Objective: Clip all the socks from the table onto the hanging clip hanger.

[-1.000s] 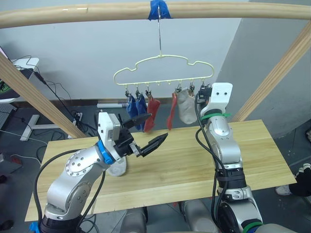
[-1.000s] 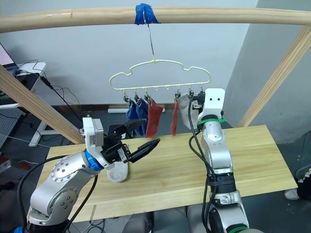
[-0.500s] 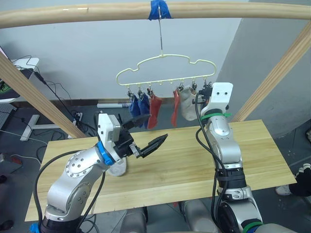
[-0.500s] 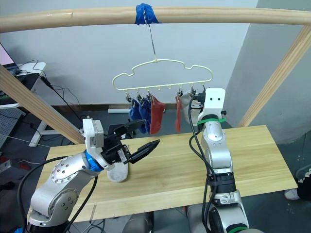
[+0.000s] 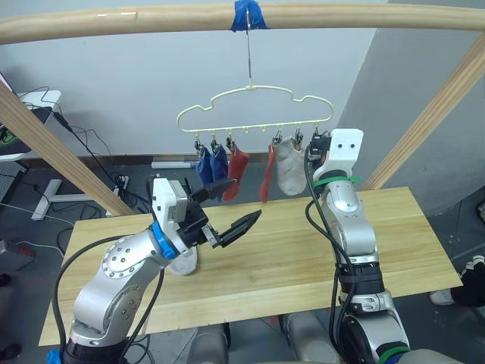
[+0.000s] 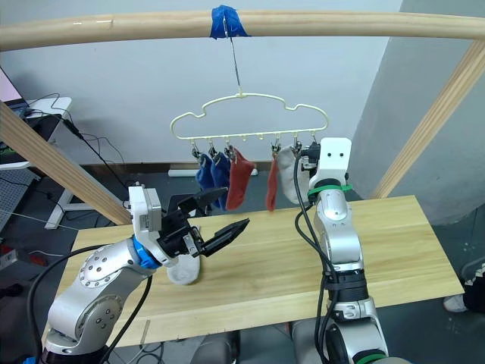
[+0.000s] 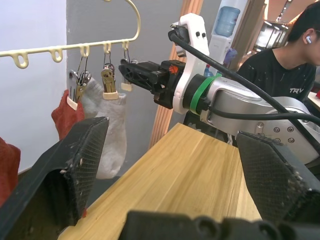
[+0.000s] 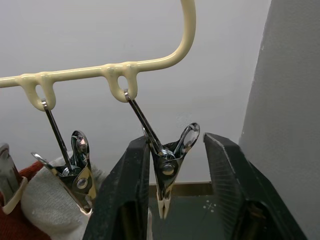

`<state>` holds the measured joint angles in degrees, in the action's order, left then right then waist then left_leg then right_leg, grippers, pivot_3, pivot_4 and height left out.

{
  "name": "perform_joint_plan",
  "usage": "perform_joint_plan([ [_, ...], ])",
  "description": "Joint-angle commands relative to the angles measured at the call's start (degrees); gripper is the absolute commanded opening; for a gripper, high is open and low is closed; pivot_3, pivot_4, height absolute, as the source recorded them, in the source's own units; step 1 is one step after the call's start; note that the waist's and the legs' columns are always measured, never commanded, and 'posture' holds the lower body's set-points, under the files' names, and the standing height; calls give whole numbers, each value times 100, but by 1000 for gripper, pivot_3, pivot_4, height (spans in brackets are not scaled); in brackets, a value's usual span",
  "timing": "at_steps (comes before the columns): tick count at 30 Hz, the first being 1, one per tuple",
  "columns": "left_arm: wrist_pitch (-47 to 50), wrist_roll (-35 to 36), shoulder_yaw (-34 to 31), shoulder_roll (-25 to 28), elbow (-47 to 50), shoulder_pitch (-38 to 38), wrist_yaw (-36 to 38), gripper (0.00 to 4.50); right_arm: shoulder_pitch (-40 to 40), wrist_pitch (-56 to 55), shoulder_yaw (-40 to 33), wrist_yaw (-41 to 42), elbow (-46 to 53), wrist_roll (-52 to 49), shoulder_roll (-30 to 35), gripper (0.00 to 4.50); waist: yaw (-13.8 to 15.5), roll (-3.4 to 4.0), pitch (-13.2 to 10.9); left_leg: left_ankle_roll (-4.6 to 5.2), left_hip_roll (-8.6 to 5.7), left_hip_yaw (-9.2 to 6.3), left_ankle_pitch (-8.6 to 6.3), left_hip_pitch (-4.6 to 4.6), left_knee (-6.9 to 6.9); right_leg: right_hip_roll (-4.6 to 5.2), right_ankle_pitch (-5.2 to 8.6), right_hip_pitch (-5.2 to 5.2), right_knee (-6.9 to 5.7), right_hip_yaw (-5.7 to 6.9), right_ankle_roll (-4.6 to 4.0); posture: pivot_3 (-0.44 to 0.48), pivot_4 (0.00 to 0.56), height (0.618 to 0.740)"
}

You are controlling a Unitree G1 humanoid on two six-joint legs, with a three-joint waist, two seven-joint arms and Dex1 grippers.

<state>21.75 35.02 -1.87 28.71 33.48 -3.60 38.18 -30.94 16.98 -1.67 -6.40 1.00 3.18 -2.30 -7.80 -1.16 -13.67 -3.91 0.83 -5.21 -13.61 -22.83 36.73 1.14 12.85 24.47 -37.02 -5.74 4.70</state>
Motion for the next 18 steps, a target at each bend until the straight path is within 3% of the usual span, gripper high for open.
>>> perform_joint_plan([
  [1, -149, -31, 32, -46, 185, 16, 25, 4500, -128, -84, 3, -32, 117, -30, -20, 1802, 0, 0, 0, 0, 0, 0, 0, 0, 0, 0, 0, 0, 0, 0, 0, -68, 195, 740],
  [18, -237, -87, 76, -68, 124, 35, 53, 4500, -194, -124, 15, 1, 94, -66, -59, 1802, -1, 0, 0, 0, 0, 0, 0, 0, 0, 0, 0, 0, 0, 0, 0, -70, 192, 740],
])
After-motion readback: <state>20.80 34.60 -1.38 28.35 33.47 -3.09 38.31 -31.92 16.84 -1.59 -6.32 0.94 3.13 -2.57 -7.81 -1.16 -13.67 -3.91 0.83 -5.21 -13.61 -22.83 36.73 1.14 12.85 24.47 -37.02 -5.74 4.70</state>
